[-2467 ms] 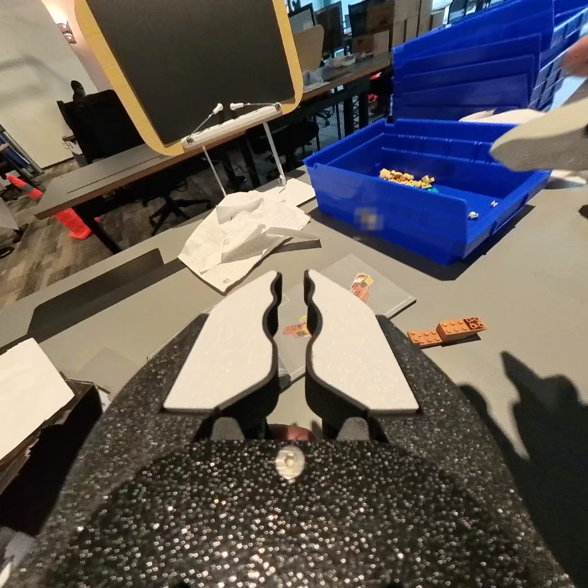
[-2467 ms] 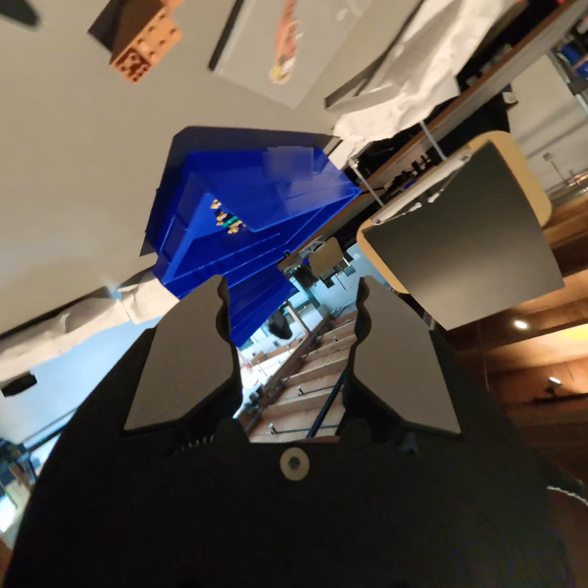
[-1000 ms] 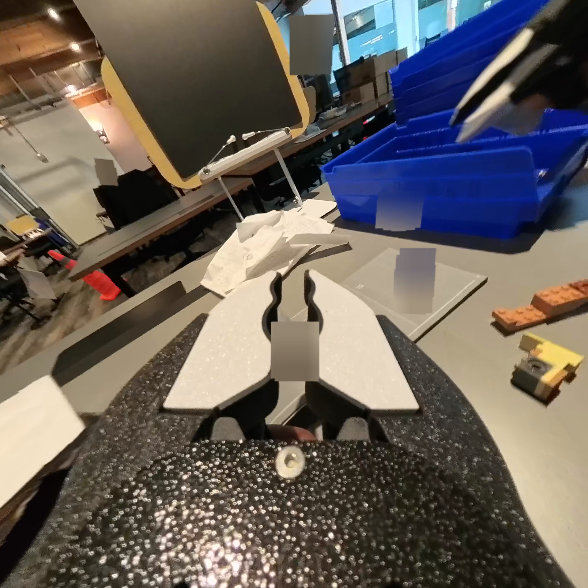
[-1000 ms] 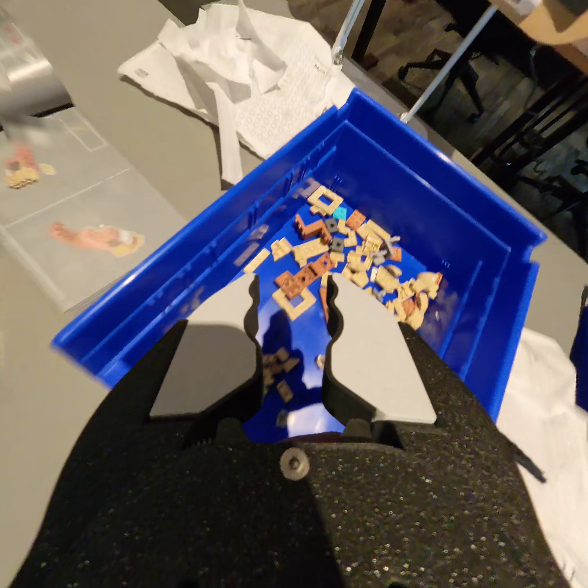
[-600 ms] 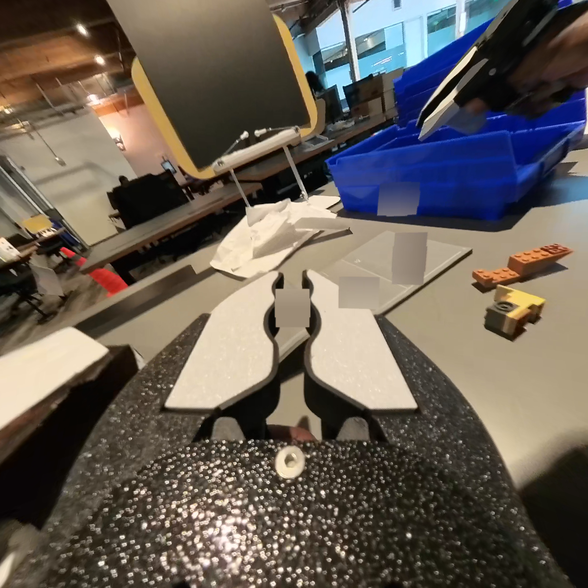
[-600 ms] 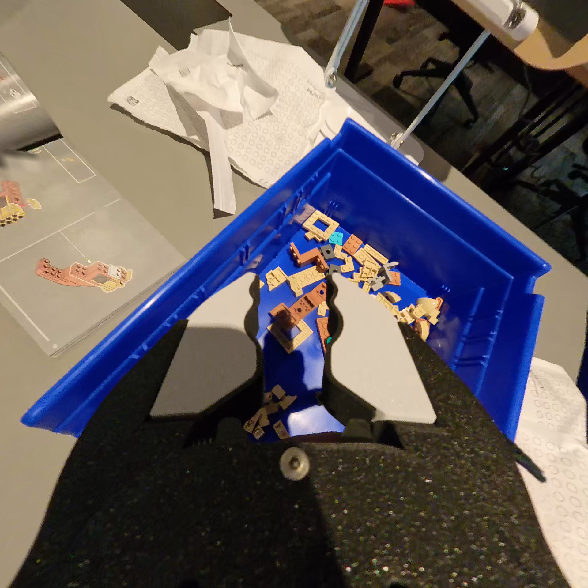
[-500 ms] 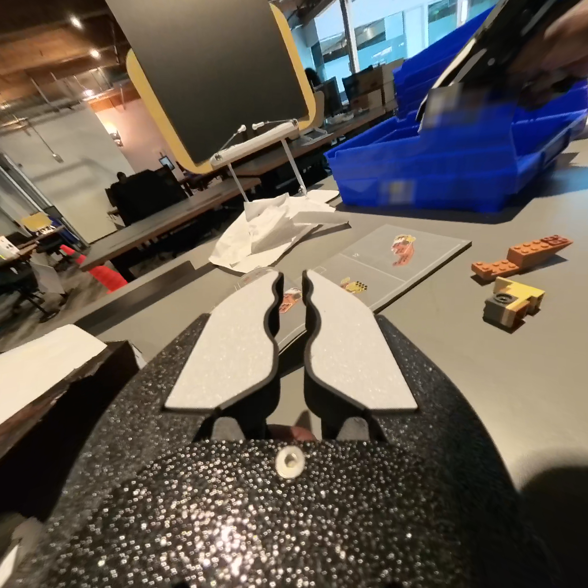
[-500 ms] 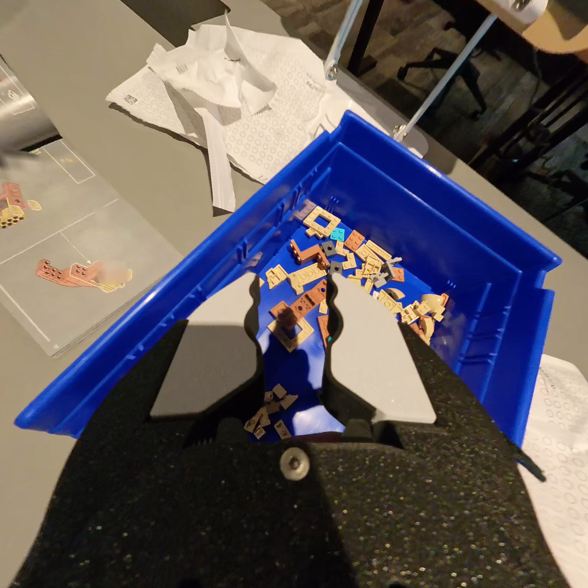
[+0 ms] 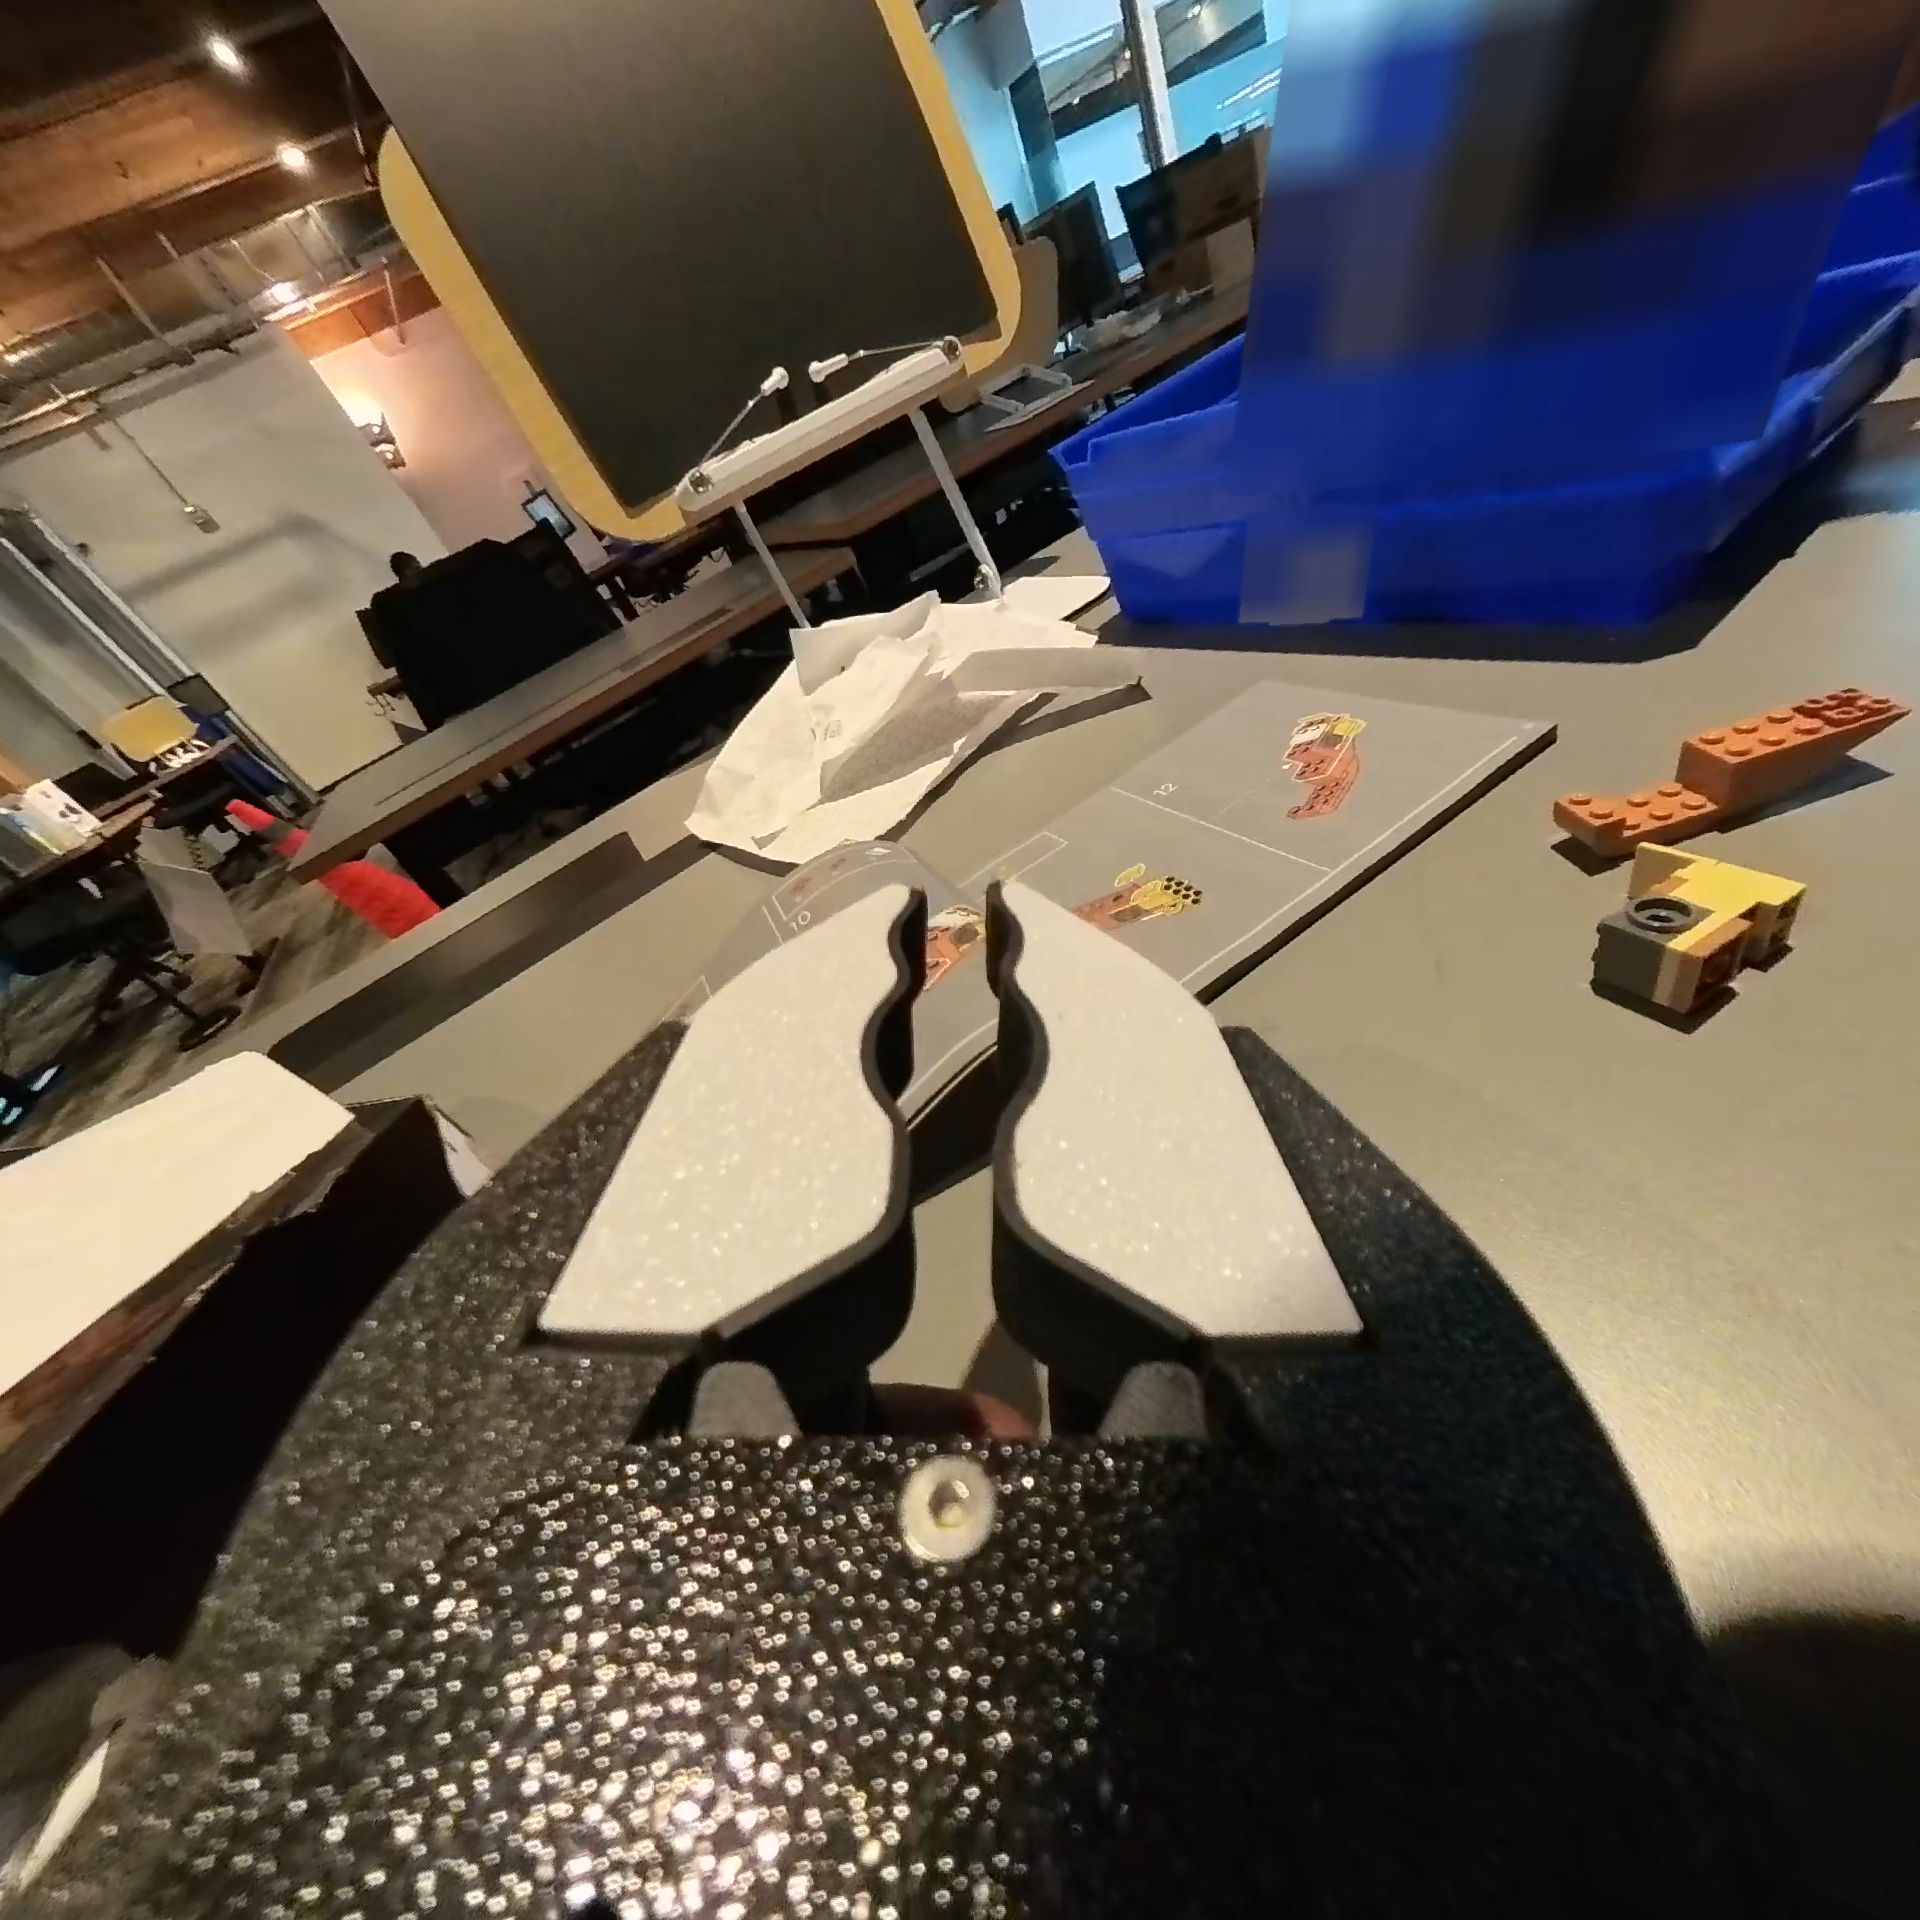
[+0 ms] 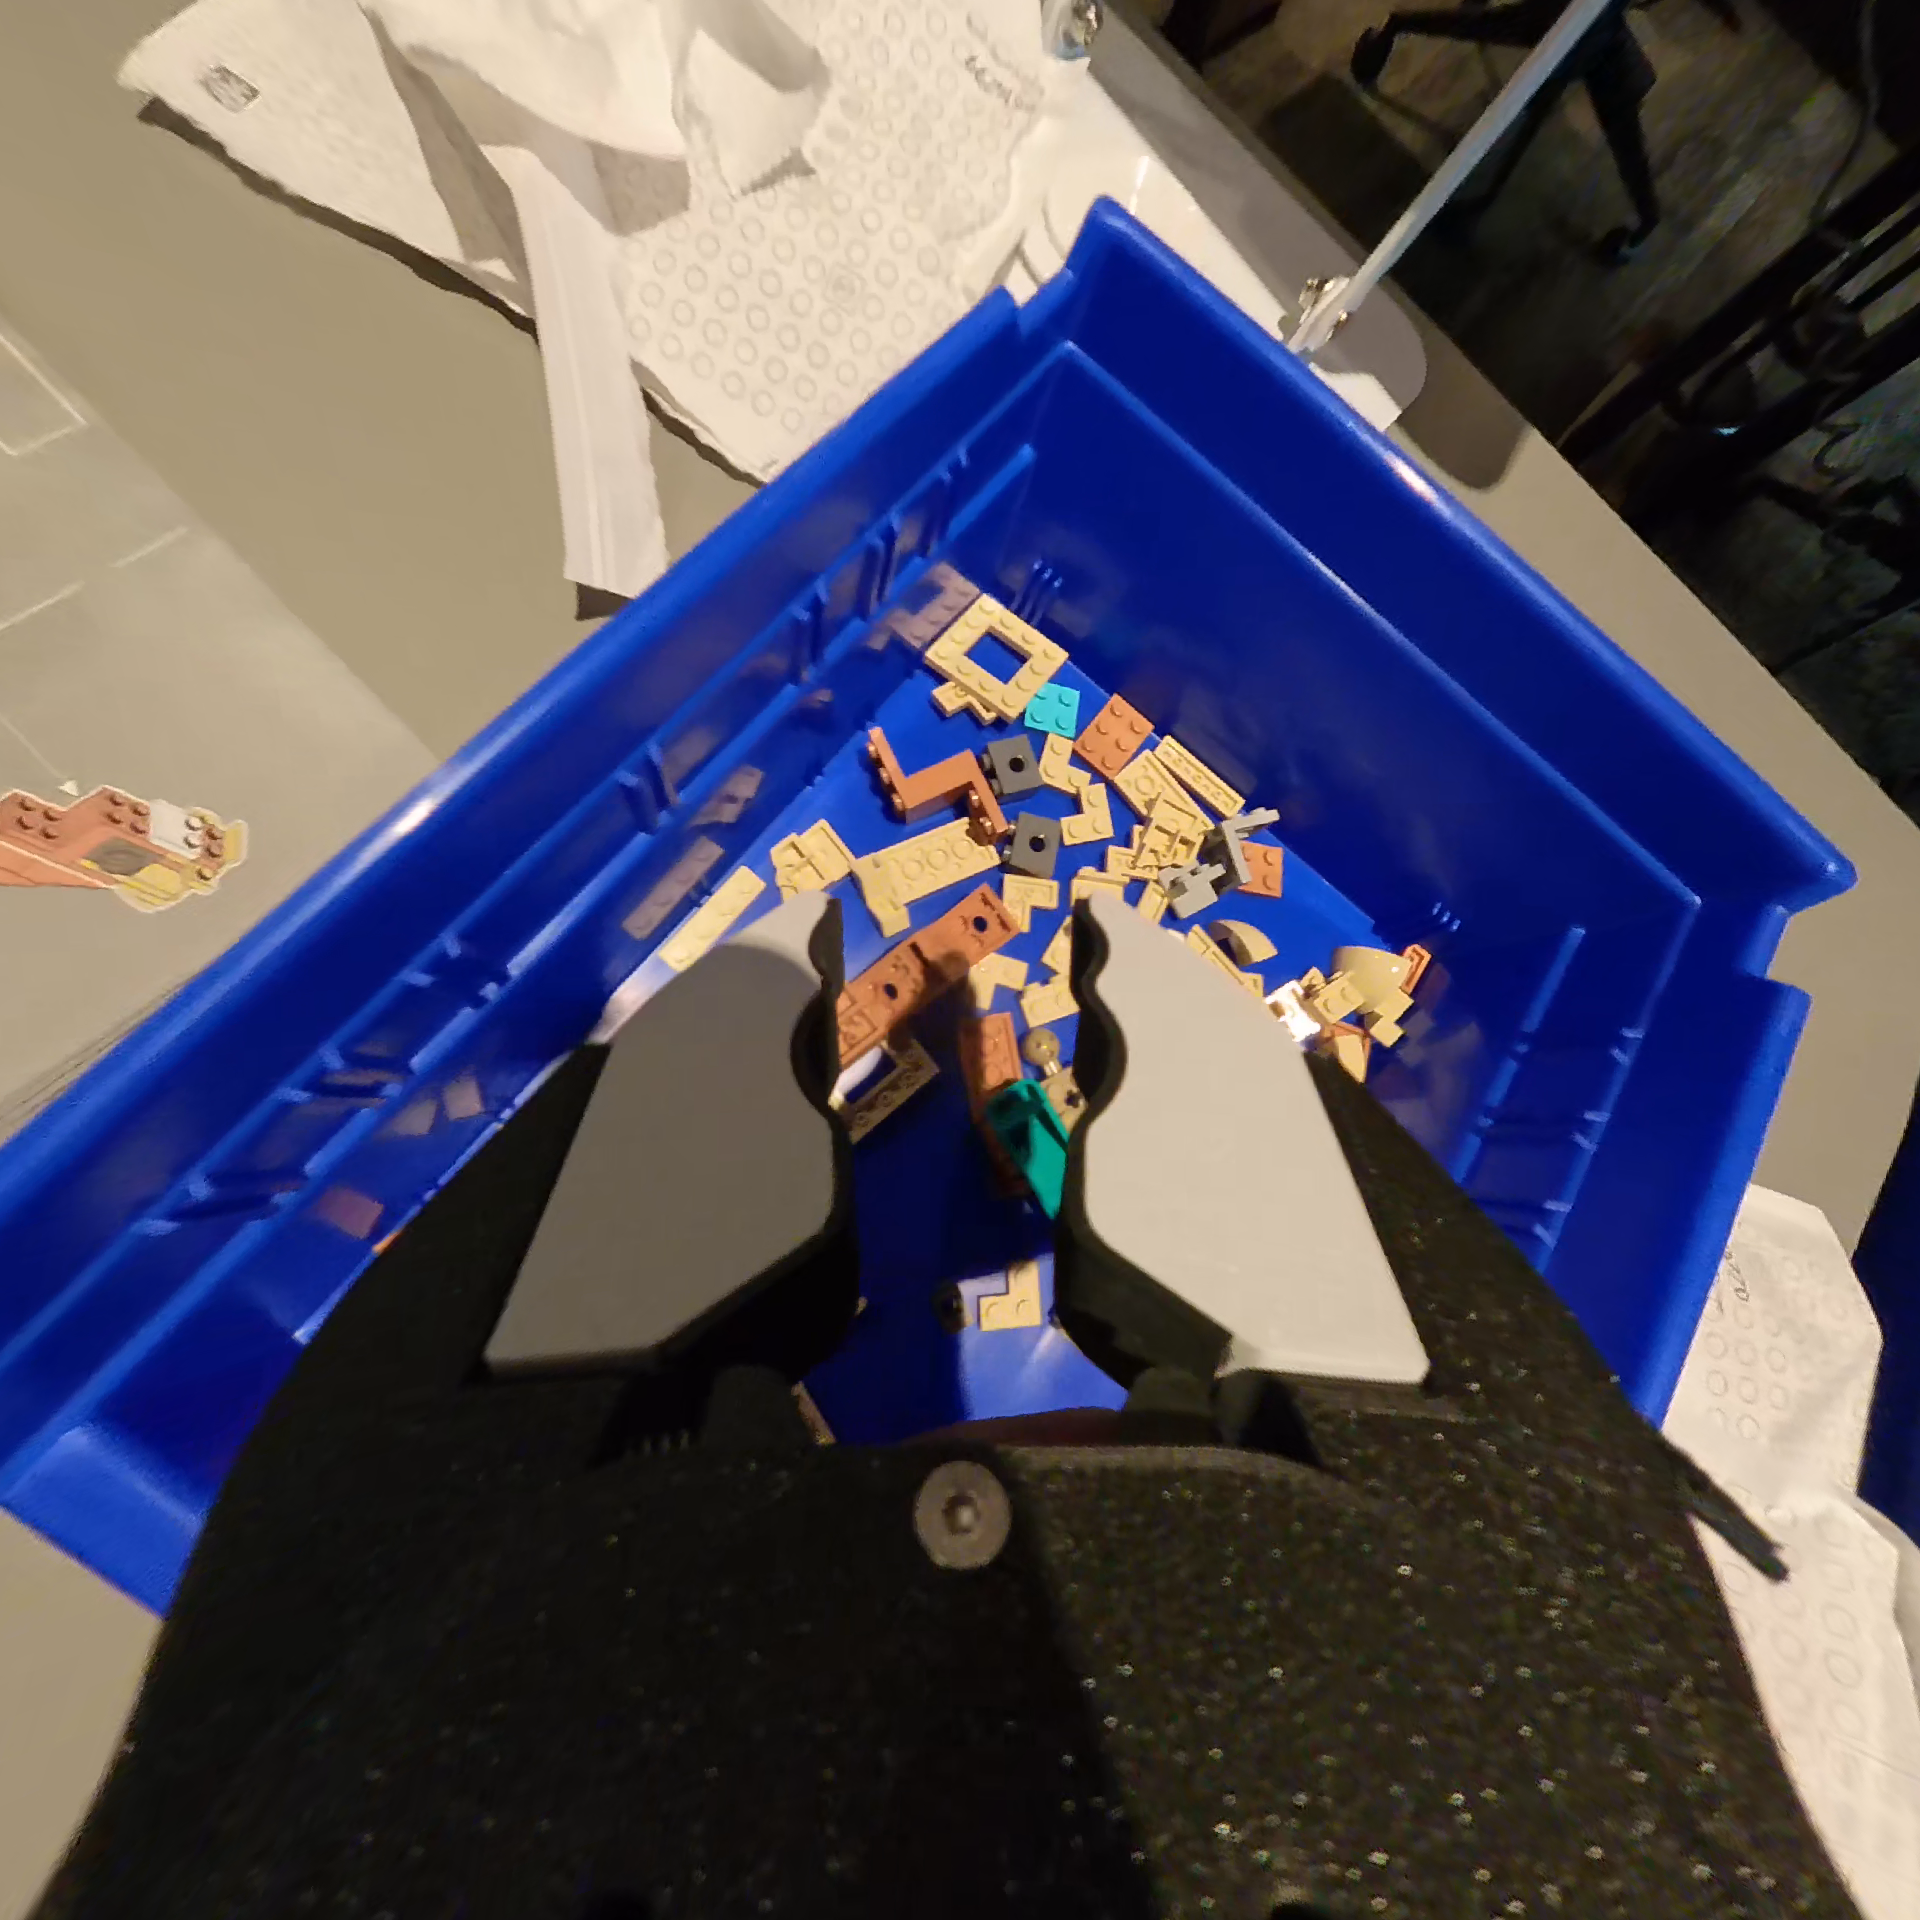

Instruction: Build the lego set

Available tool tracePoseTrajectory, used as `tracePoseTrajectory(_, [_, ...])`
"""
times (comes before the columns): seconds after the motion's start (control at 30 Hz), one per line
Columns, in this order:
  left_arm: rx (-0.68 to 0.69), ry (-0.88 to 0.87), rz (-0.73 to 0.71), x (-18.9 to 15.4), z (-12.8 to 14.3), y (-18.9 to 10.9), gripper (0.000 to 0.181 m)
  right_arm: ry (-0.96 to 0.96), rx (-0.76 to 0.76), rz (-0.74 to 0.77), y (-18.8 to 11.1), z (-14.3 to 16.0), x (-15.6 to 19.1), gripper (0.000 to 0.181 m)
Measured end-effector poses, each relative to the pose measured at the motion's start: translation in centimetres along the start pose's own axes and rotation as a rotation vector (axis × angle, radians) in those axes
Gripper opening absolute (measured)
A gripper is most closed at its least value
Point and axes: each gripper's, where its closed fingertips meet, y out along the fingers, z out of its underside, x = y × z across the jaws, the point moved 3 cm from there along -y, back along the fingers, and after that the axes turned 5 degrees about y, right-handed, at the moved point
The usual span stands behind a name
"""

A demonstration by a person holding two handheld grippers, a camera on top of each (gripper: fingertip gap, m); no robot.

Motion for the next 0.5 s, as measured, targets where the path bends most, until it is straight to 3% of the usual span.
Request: tracePoseTrajectory(0.5, [0.019,0.019,0.007,-0.28,0.26,0.13,0.010,0.021,-0.014,-0.008,-0.10,0.08,0.04,0.042])
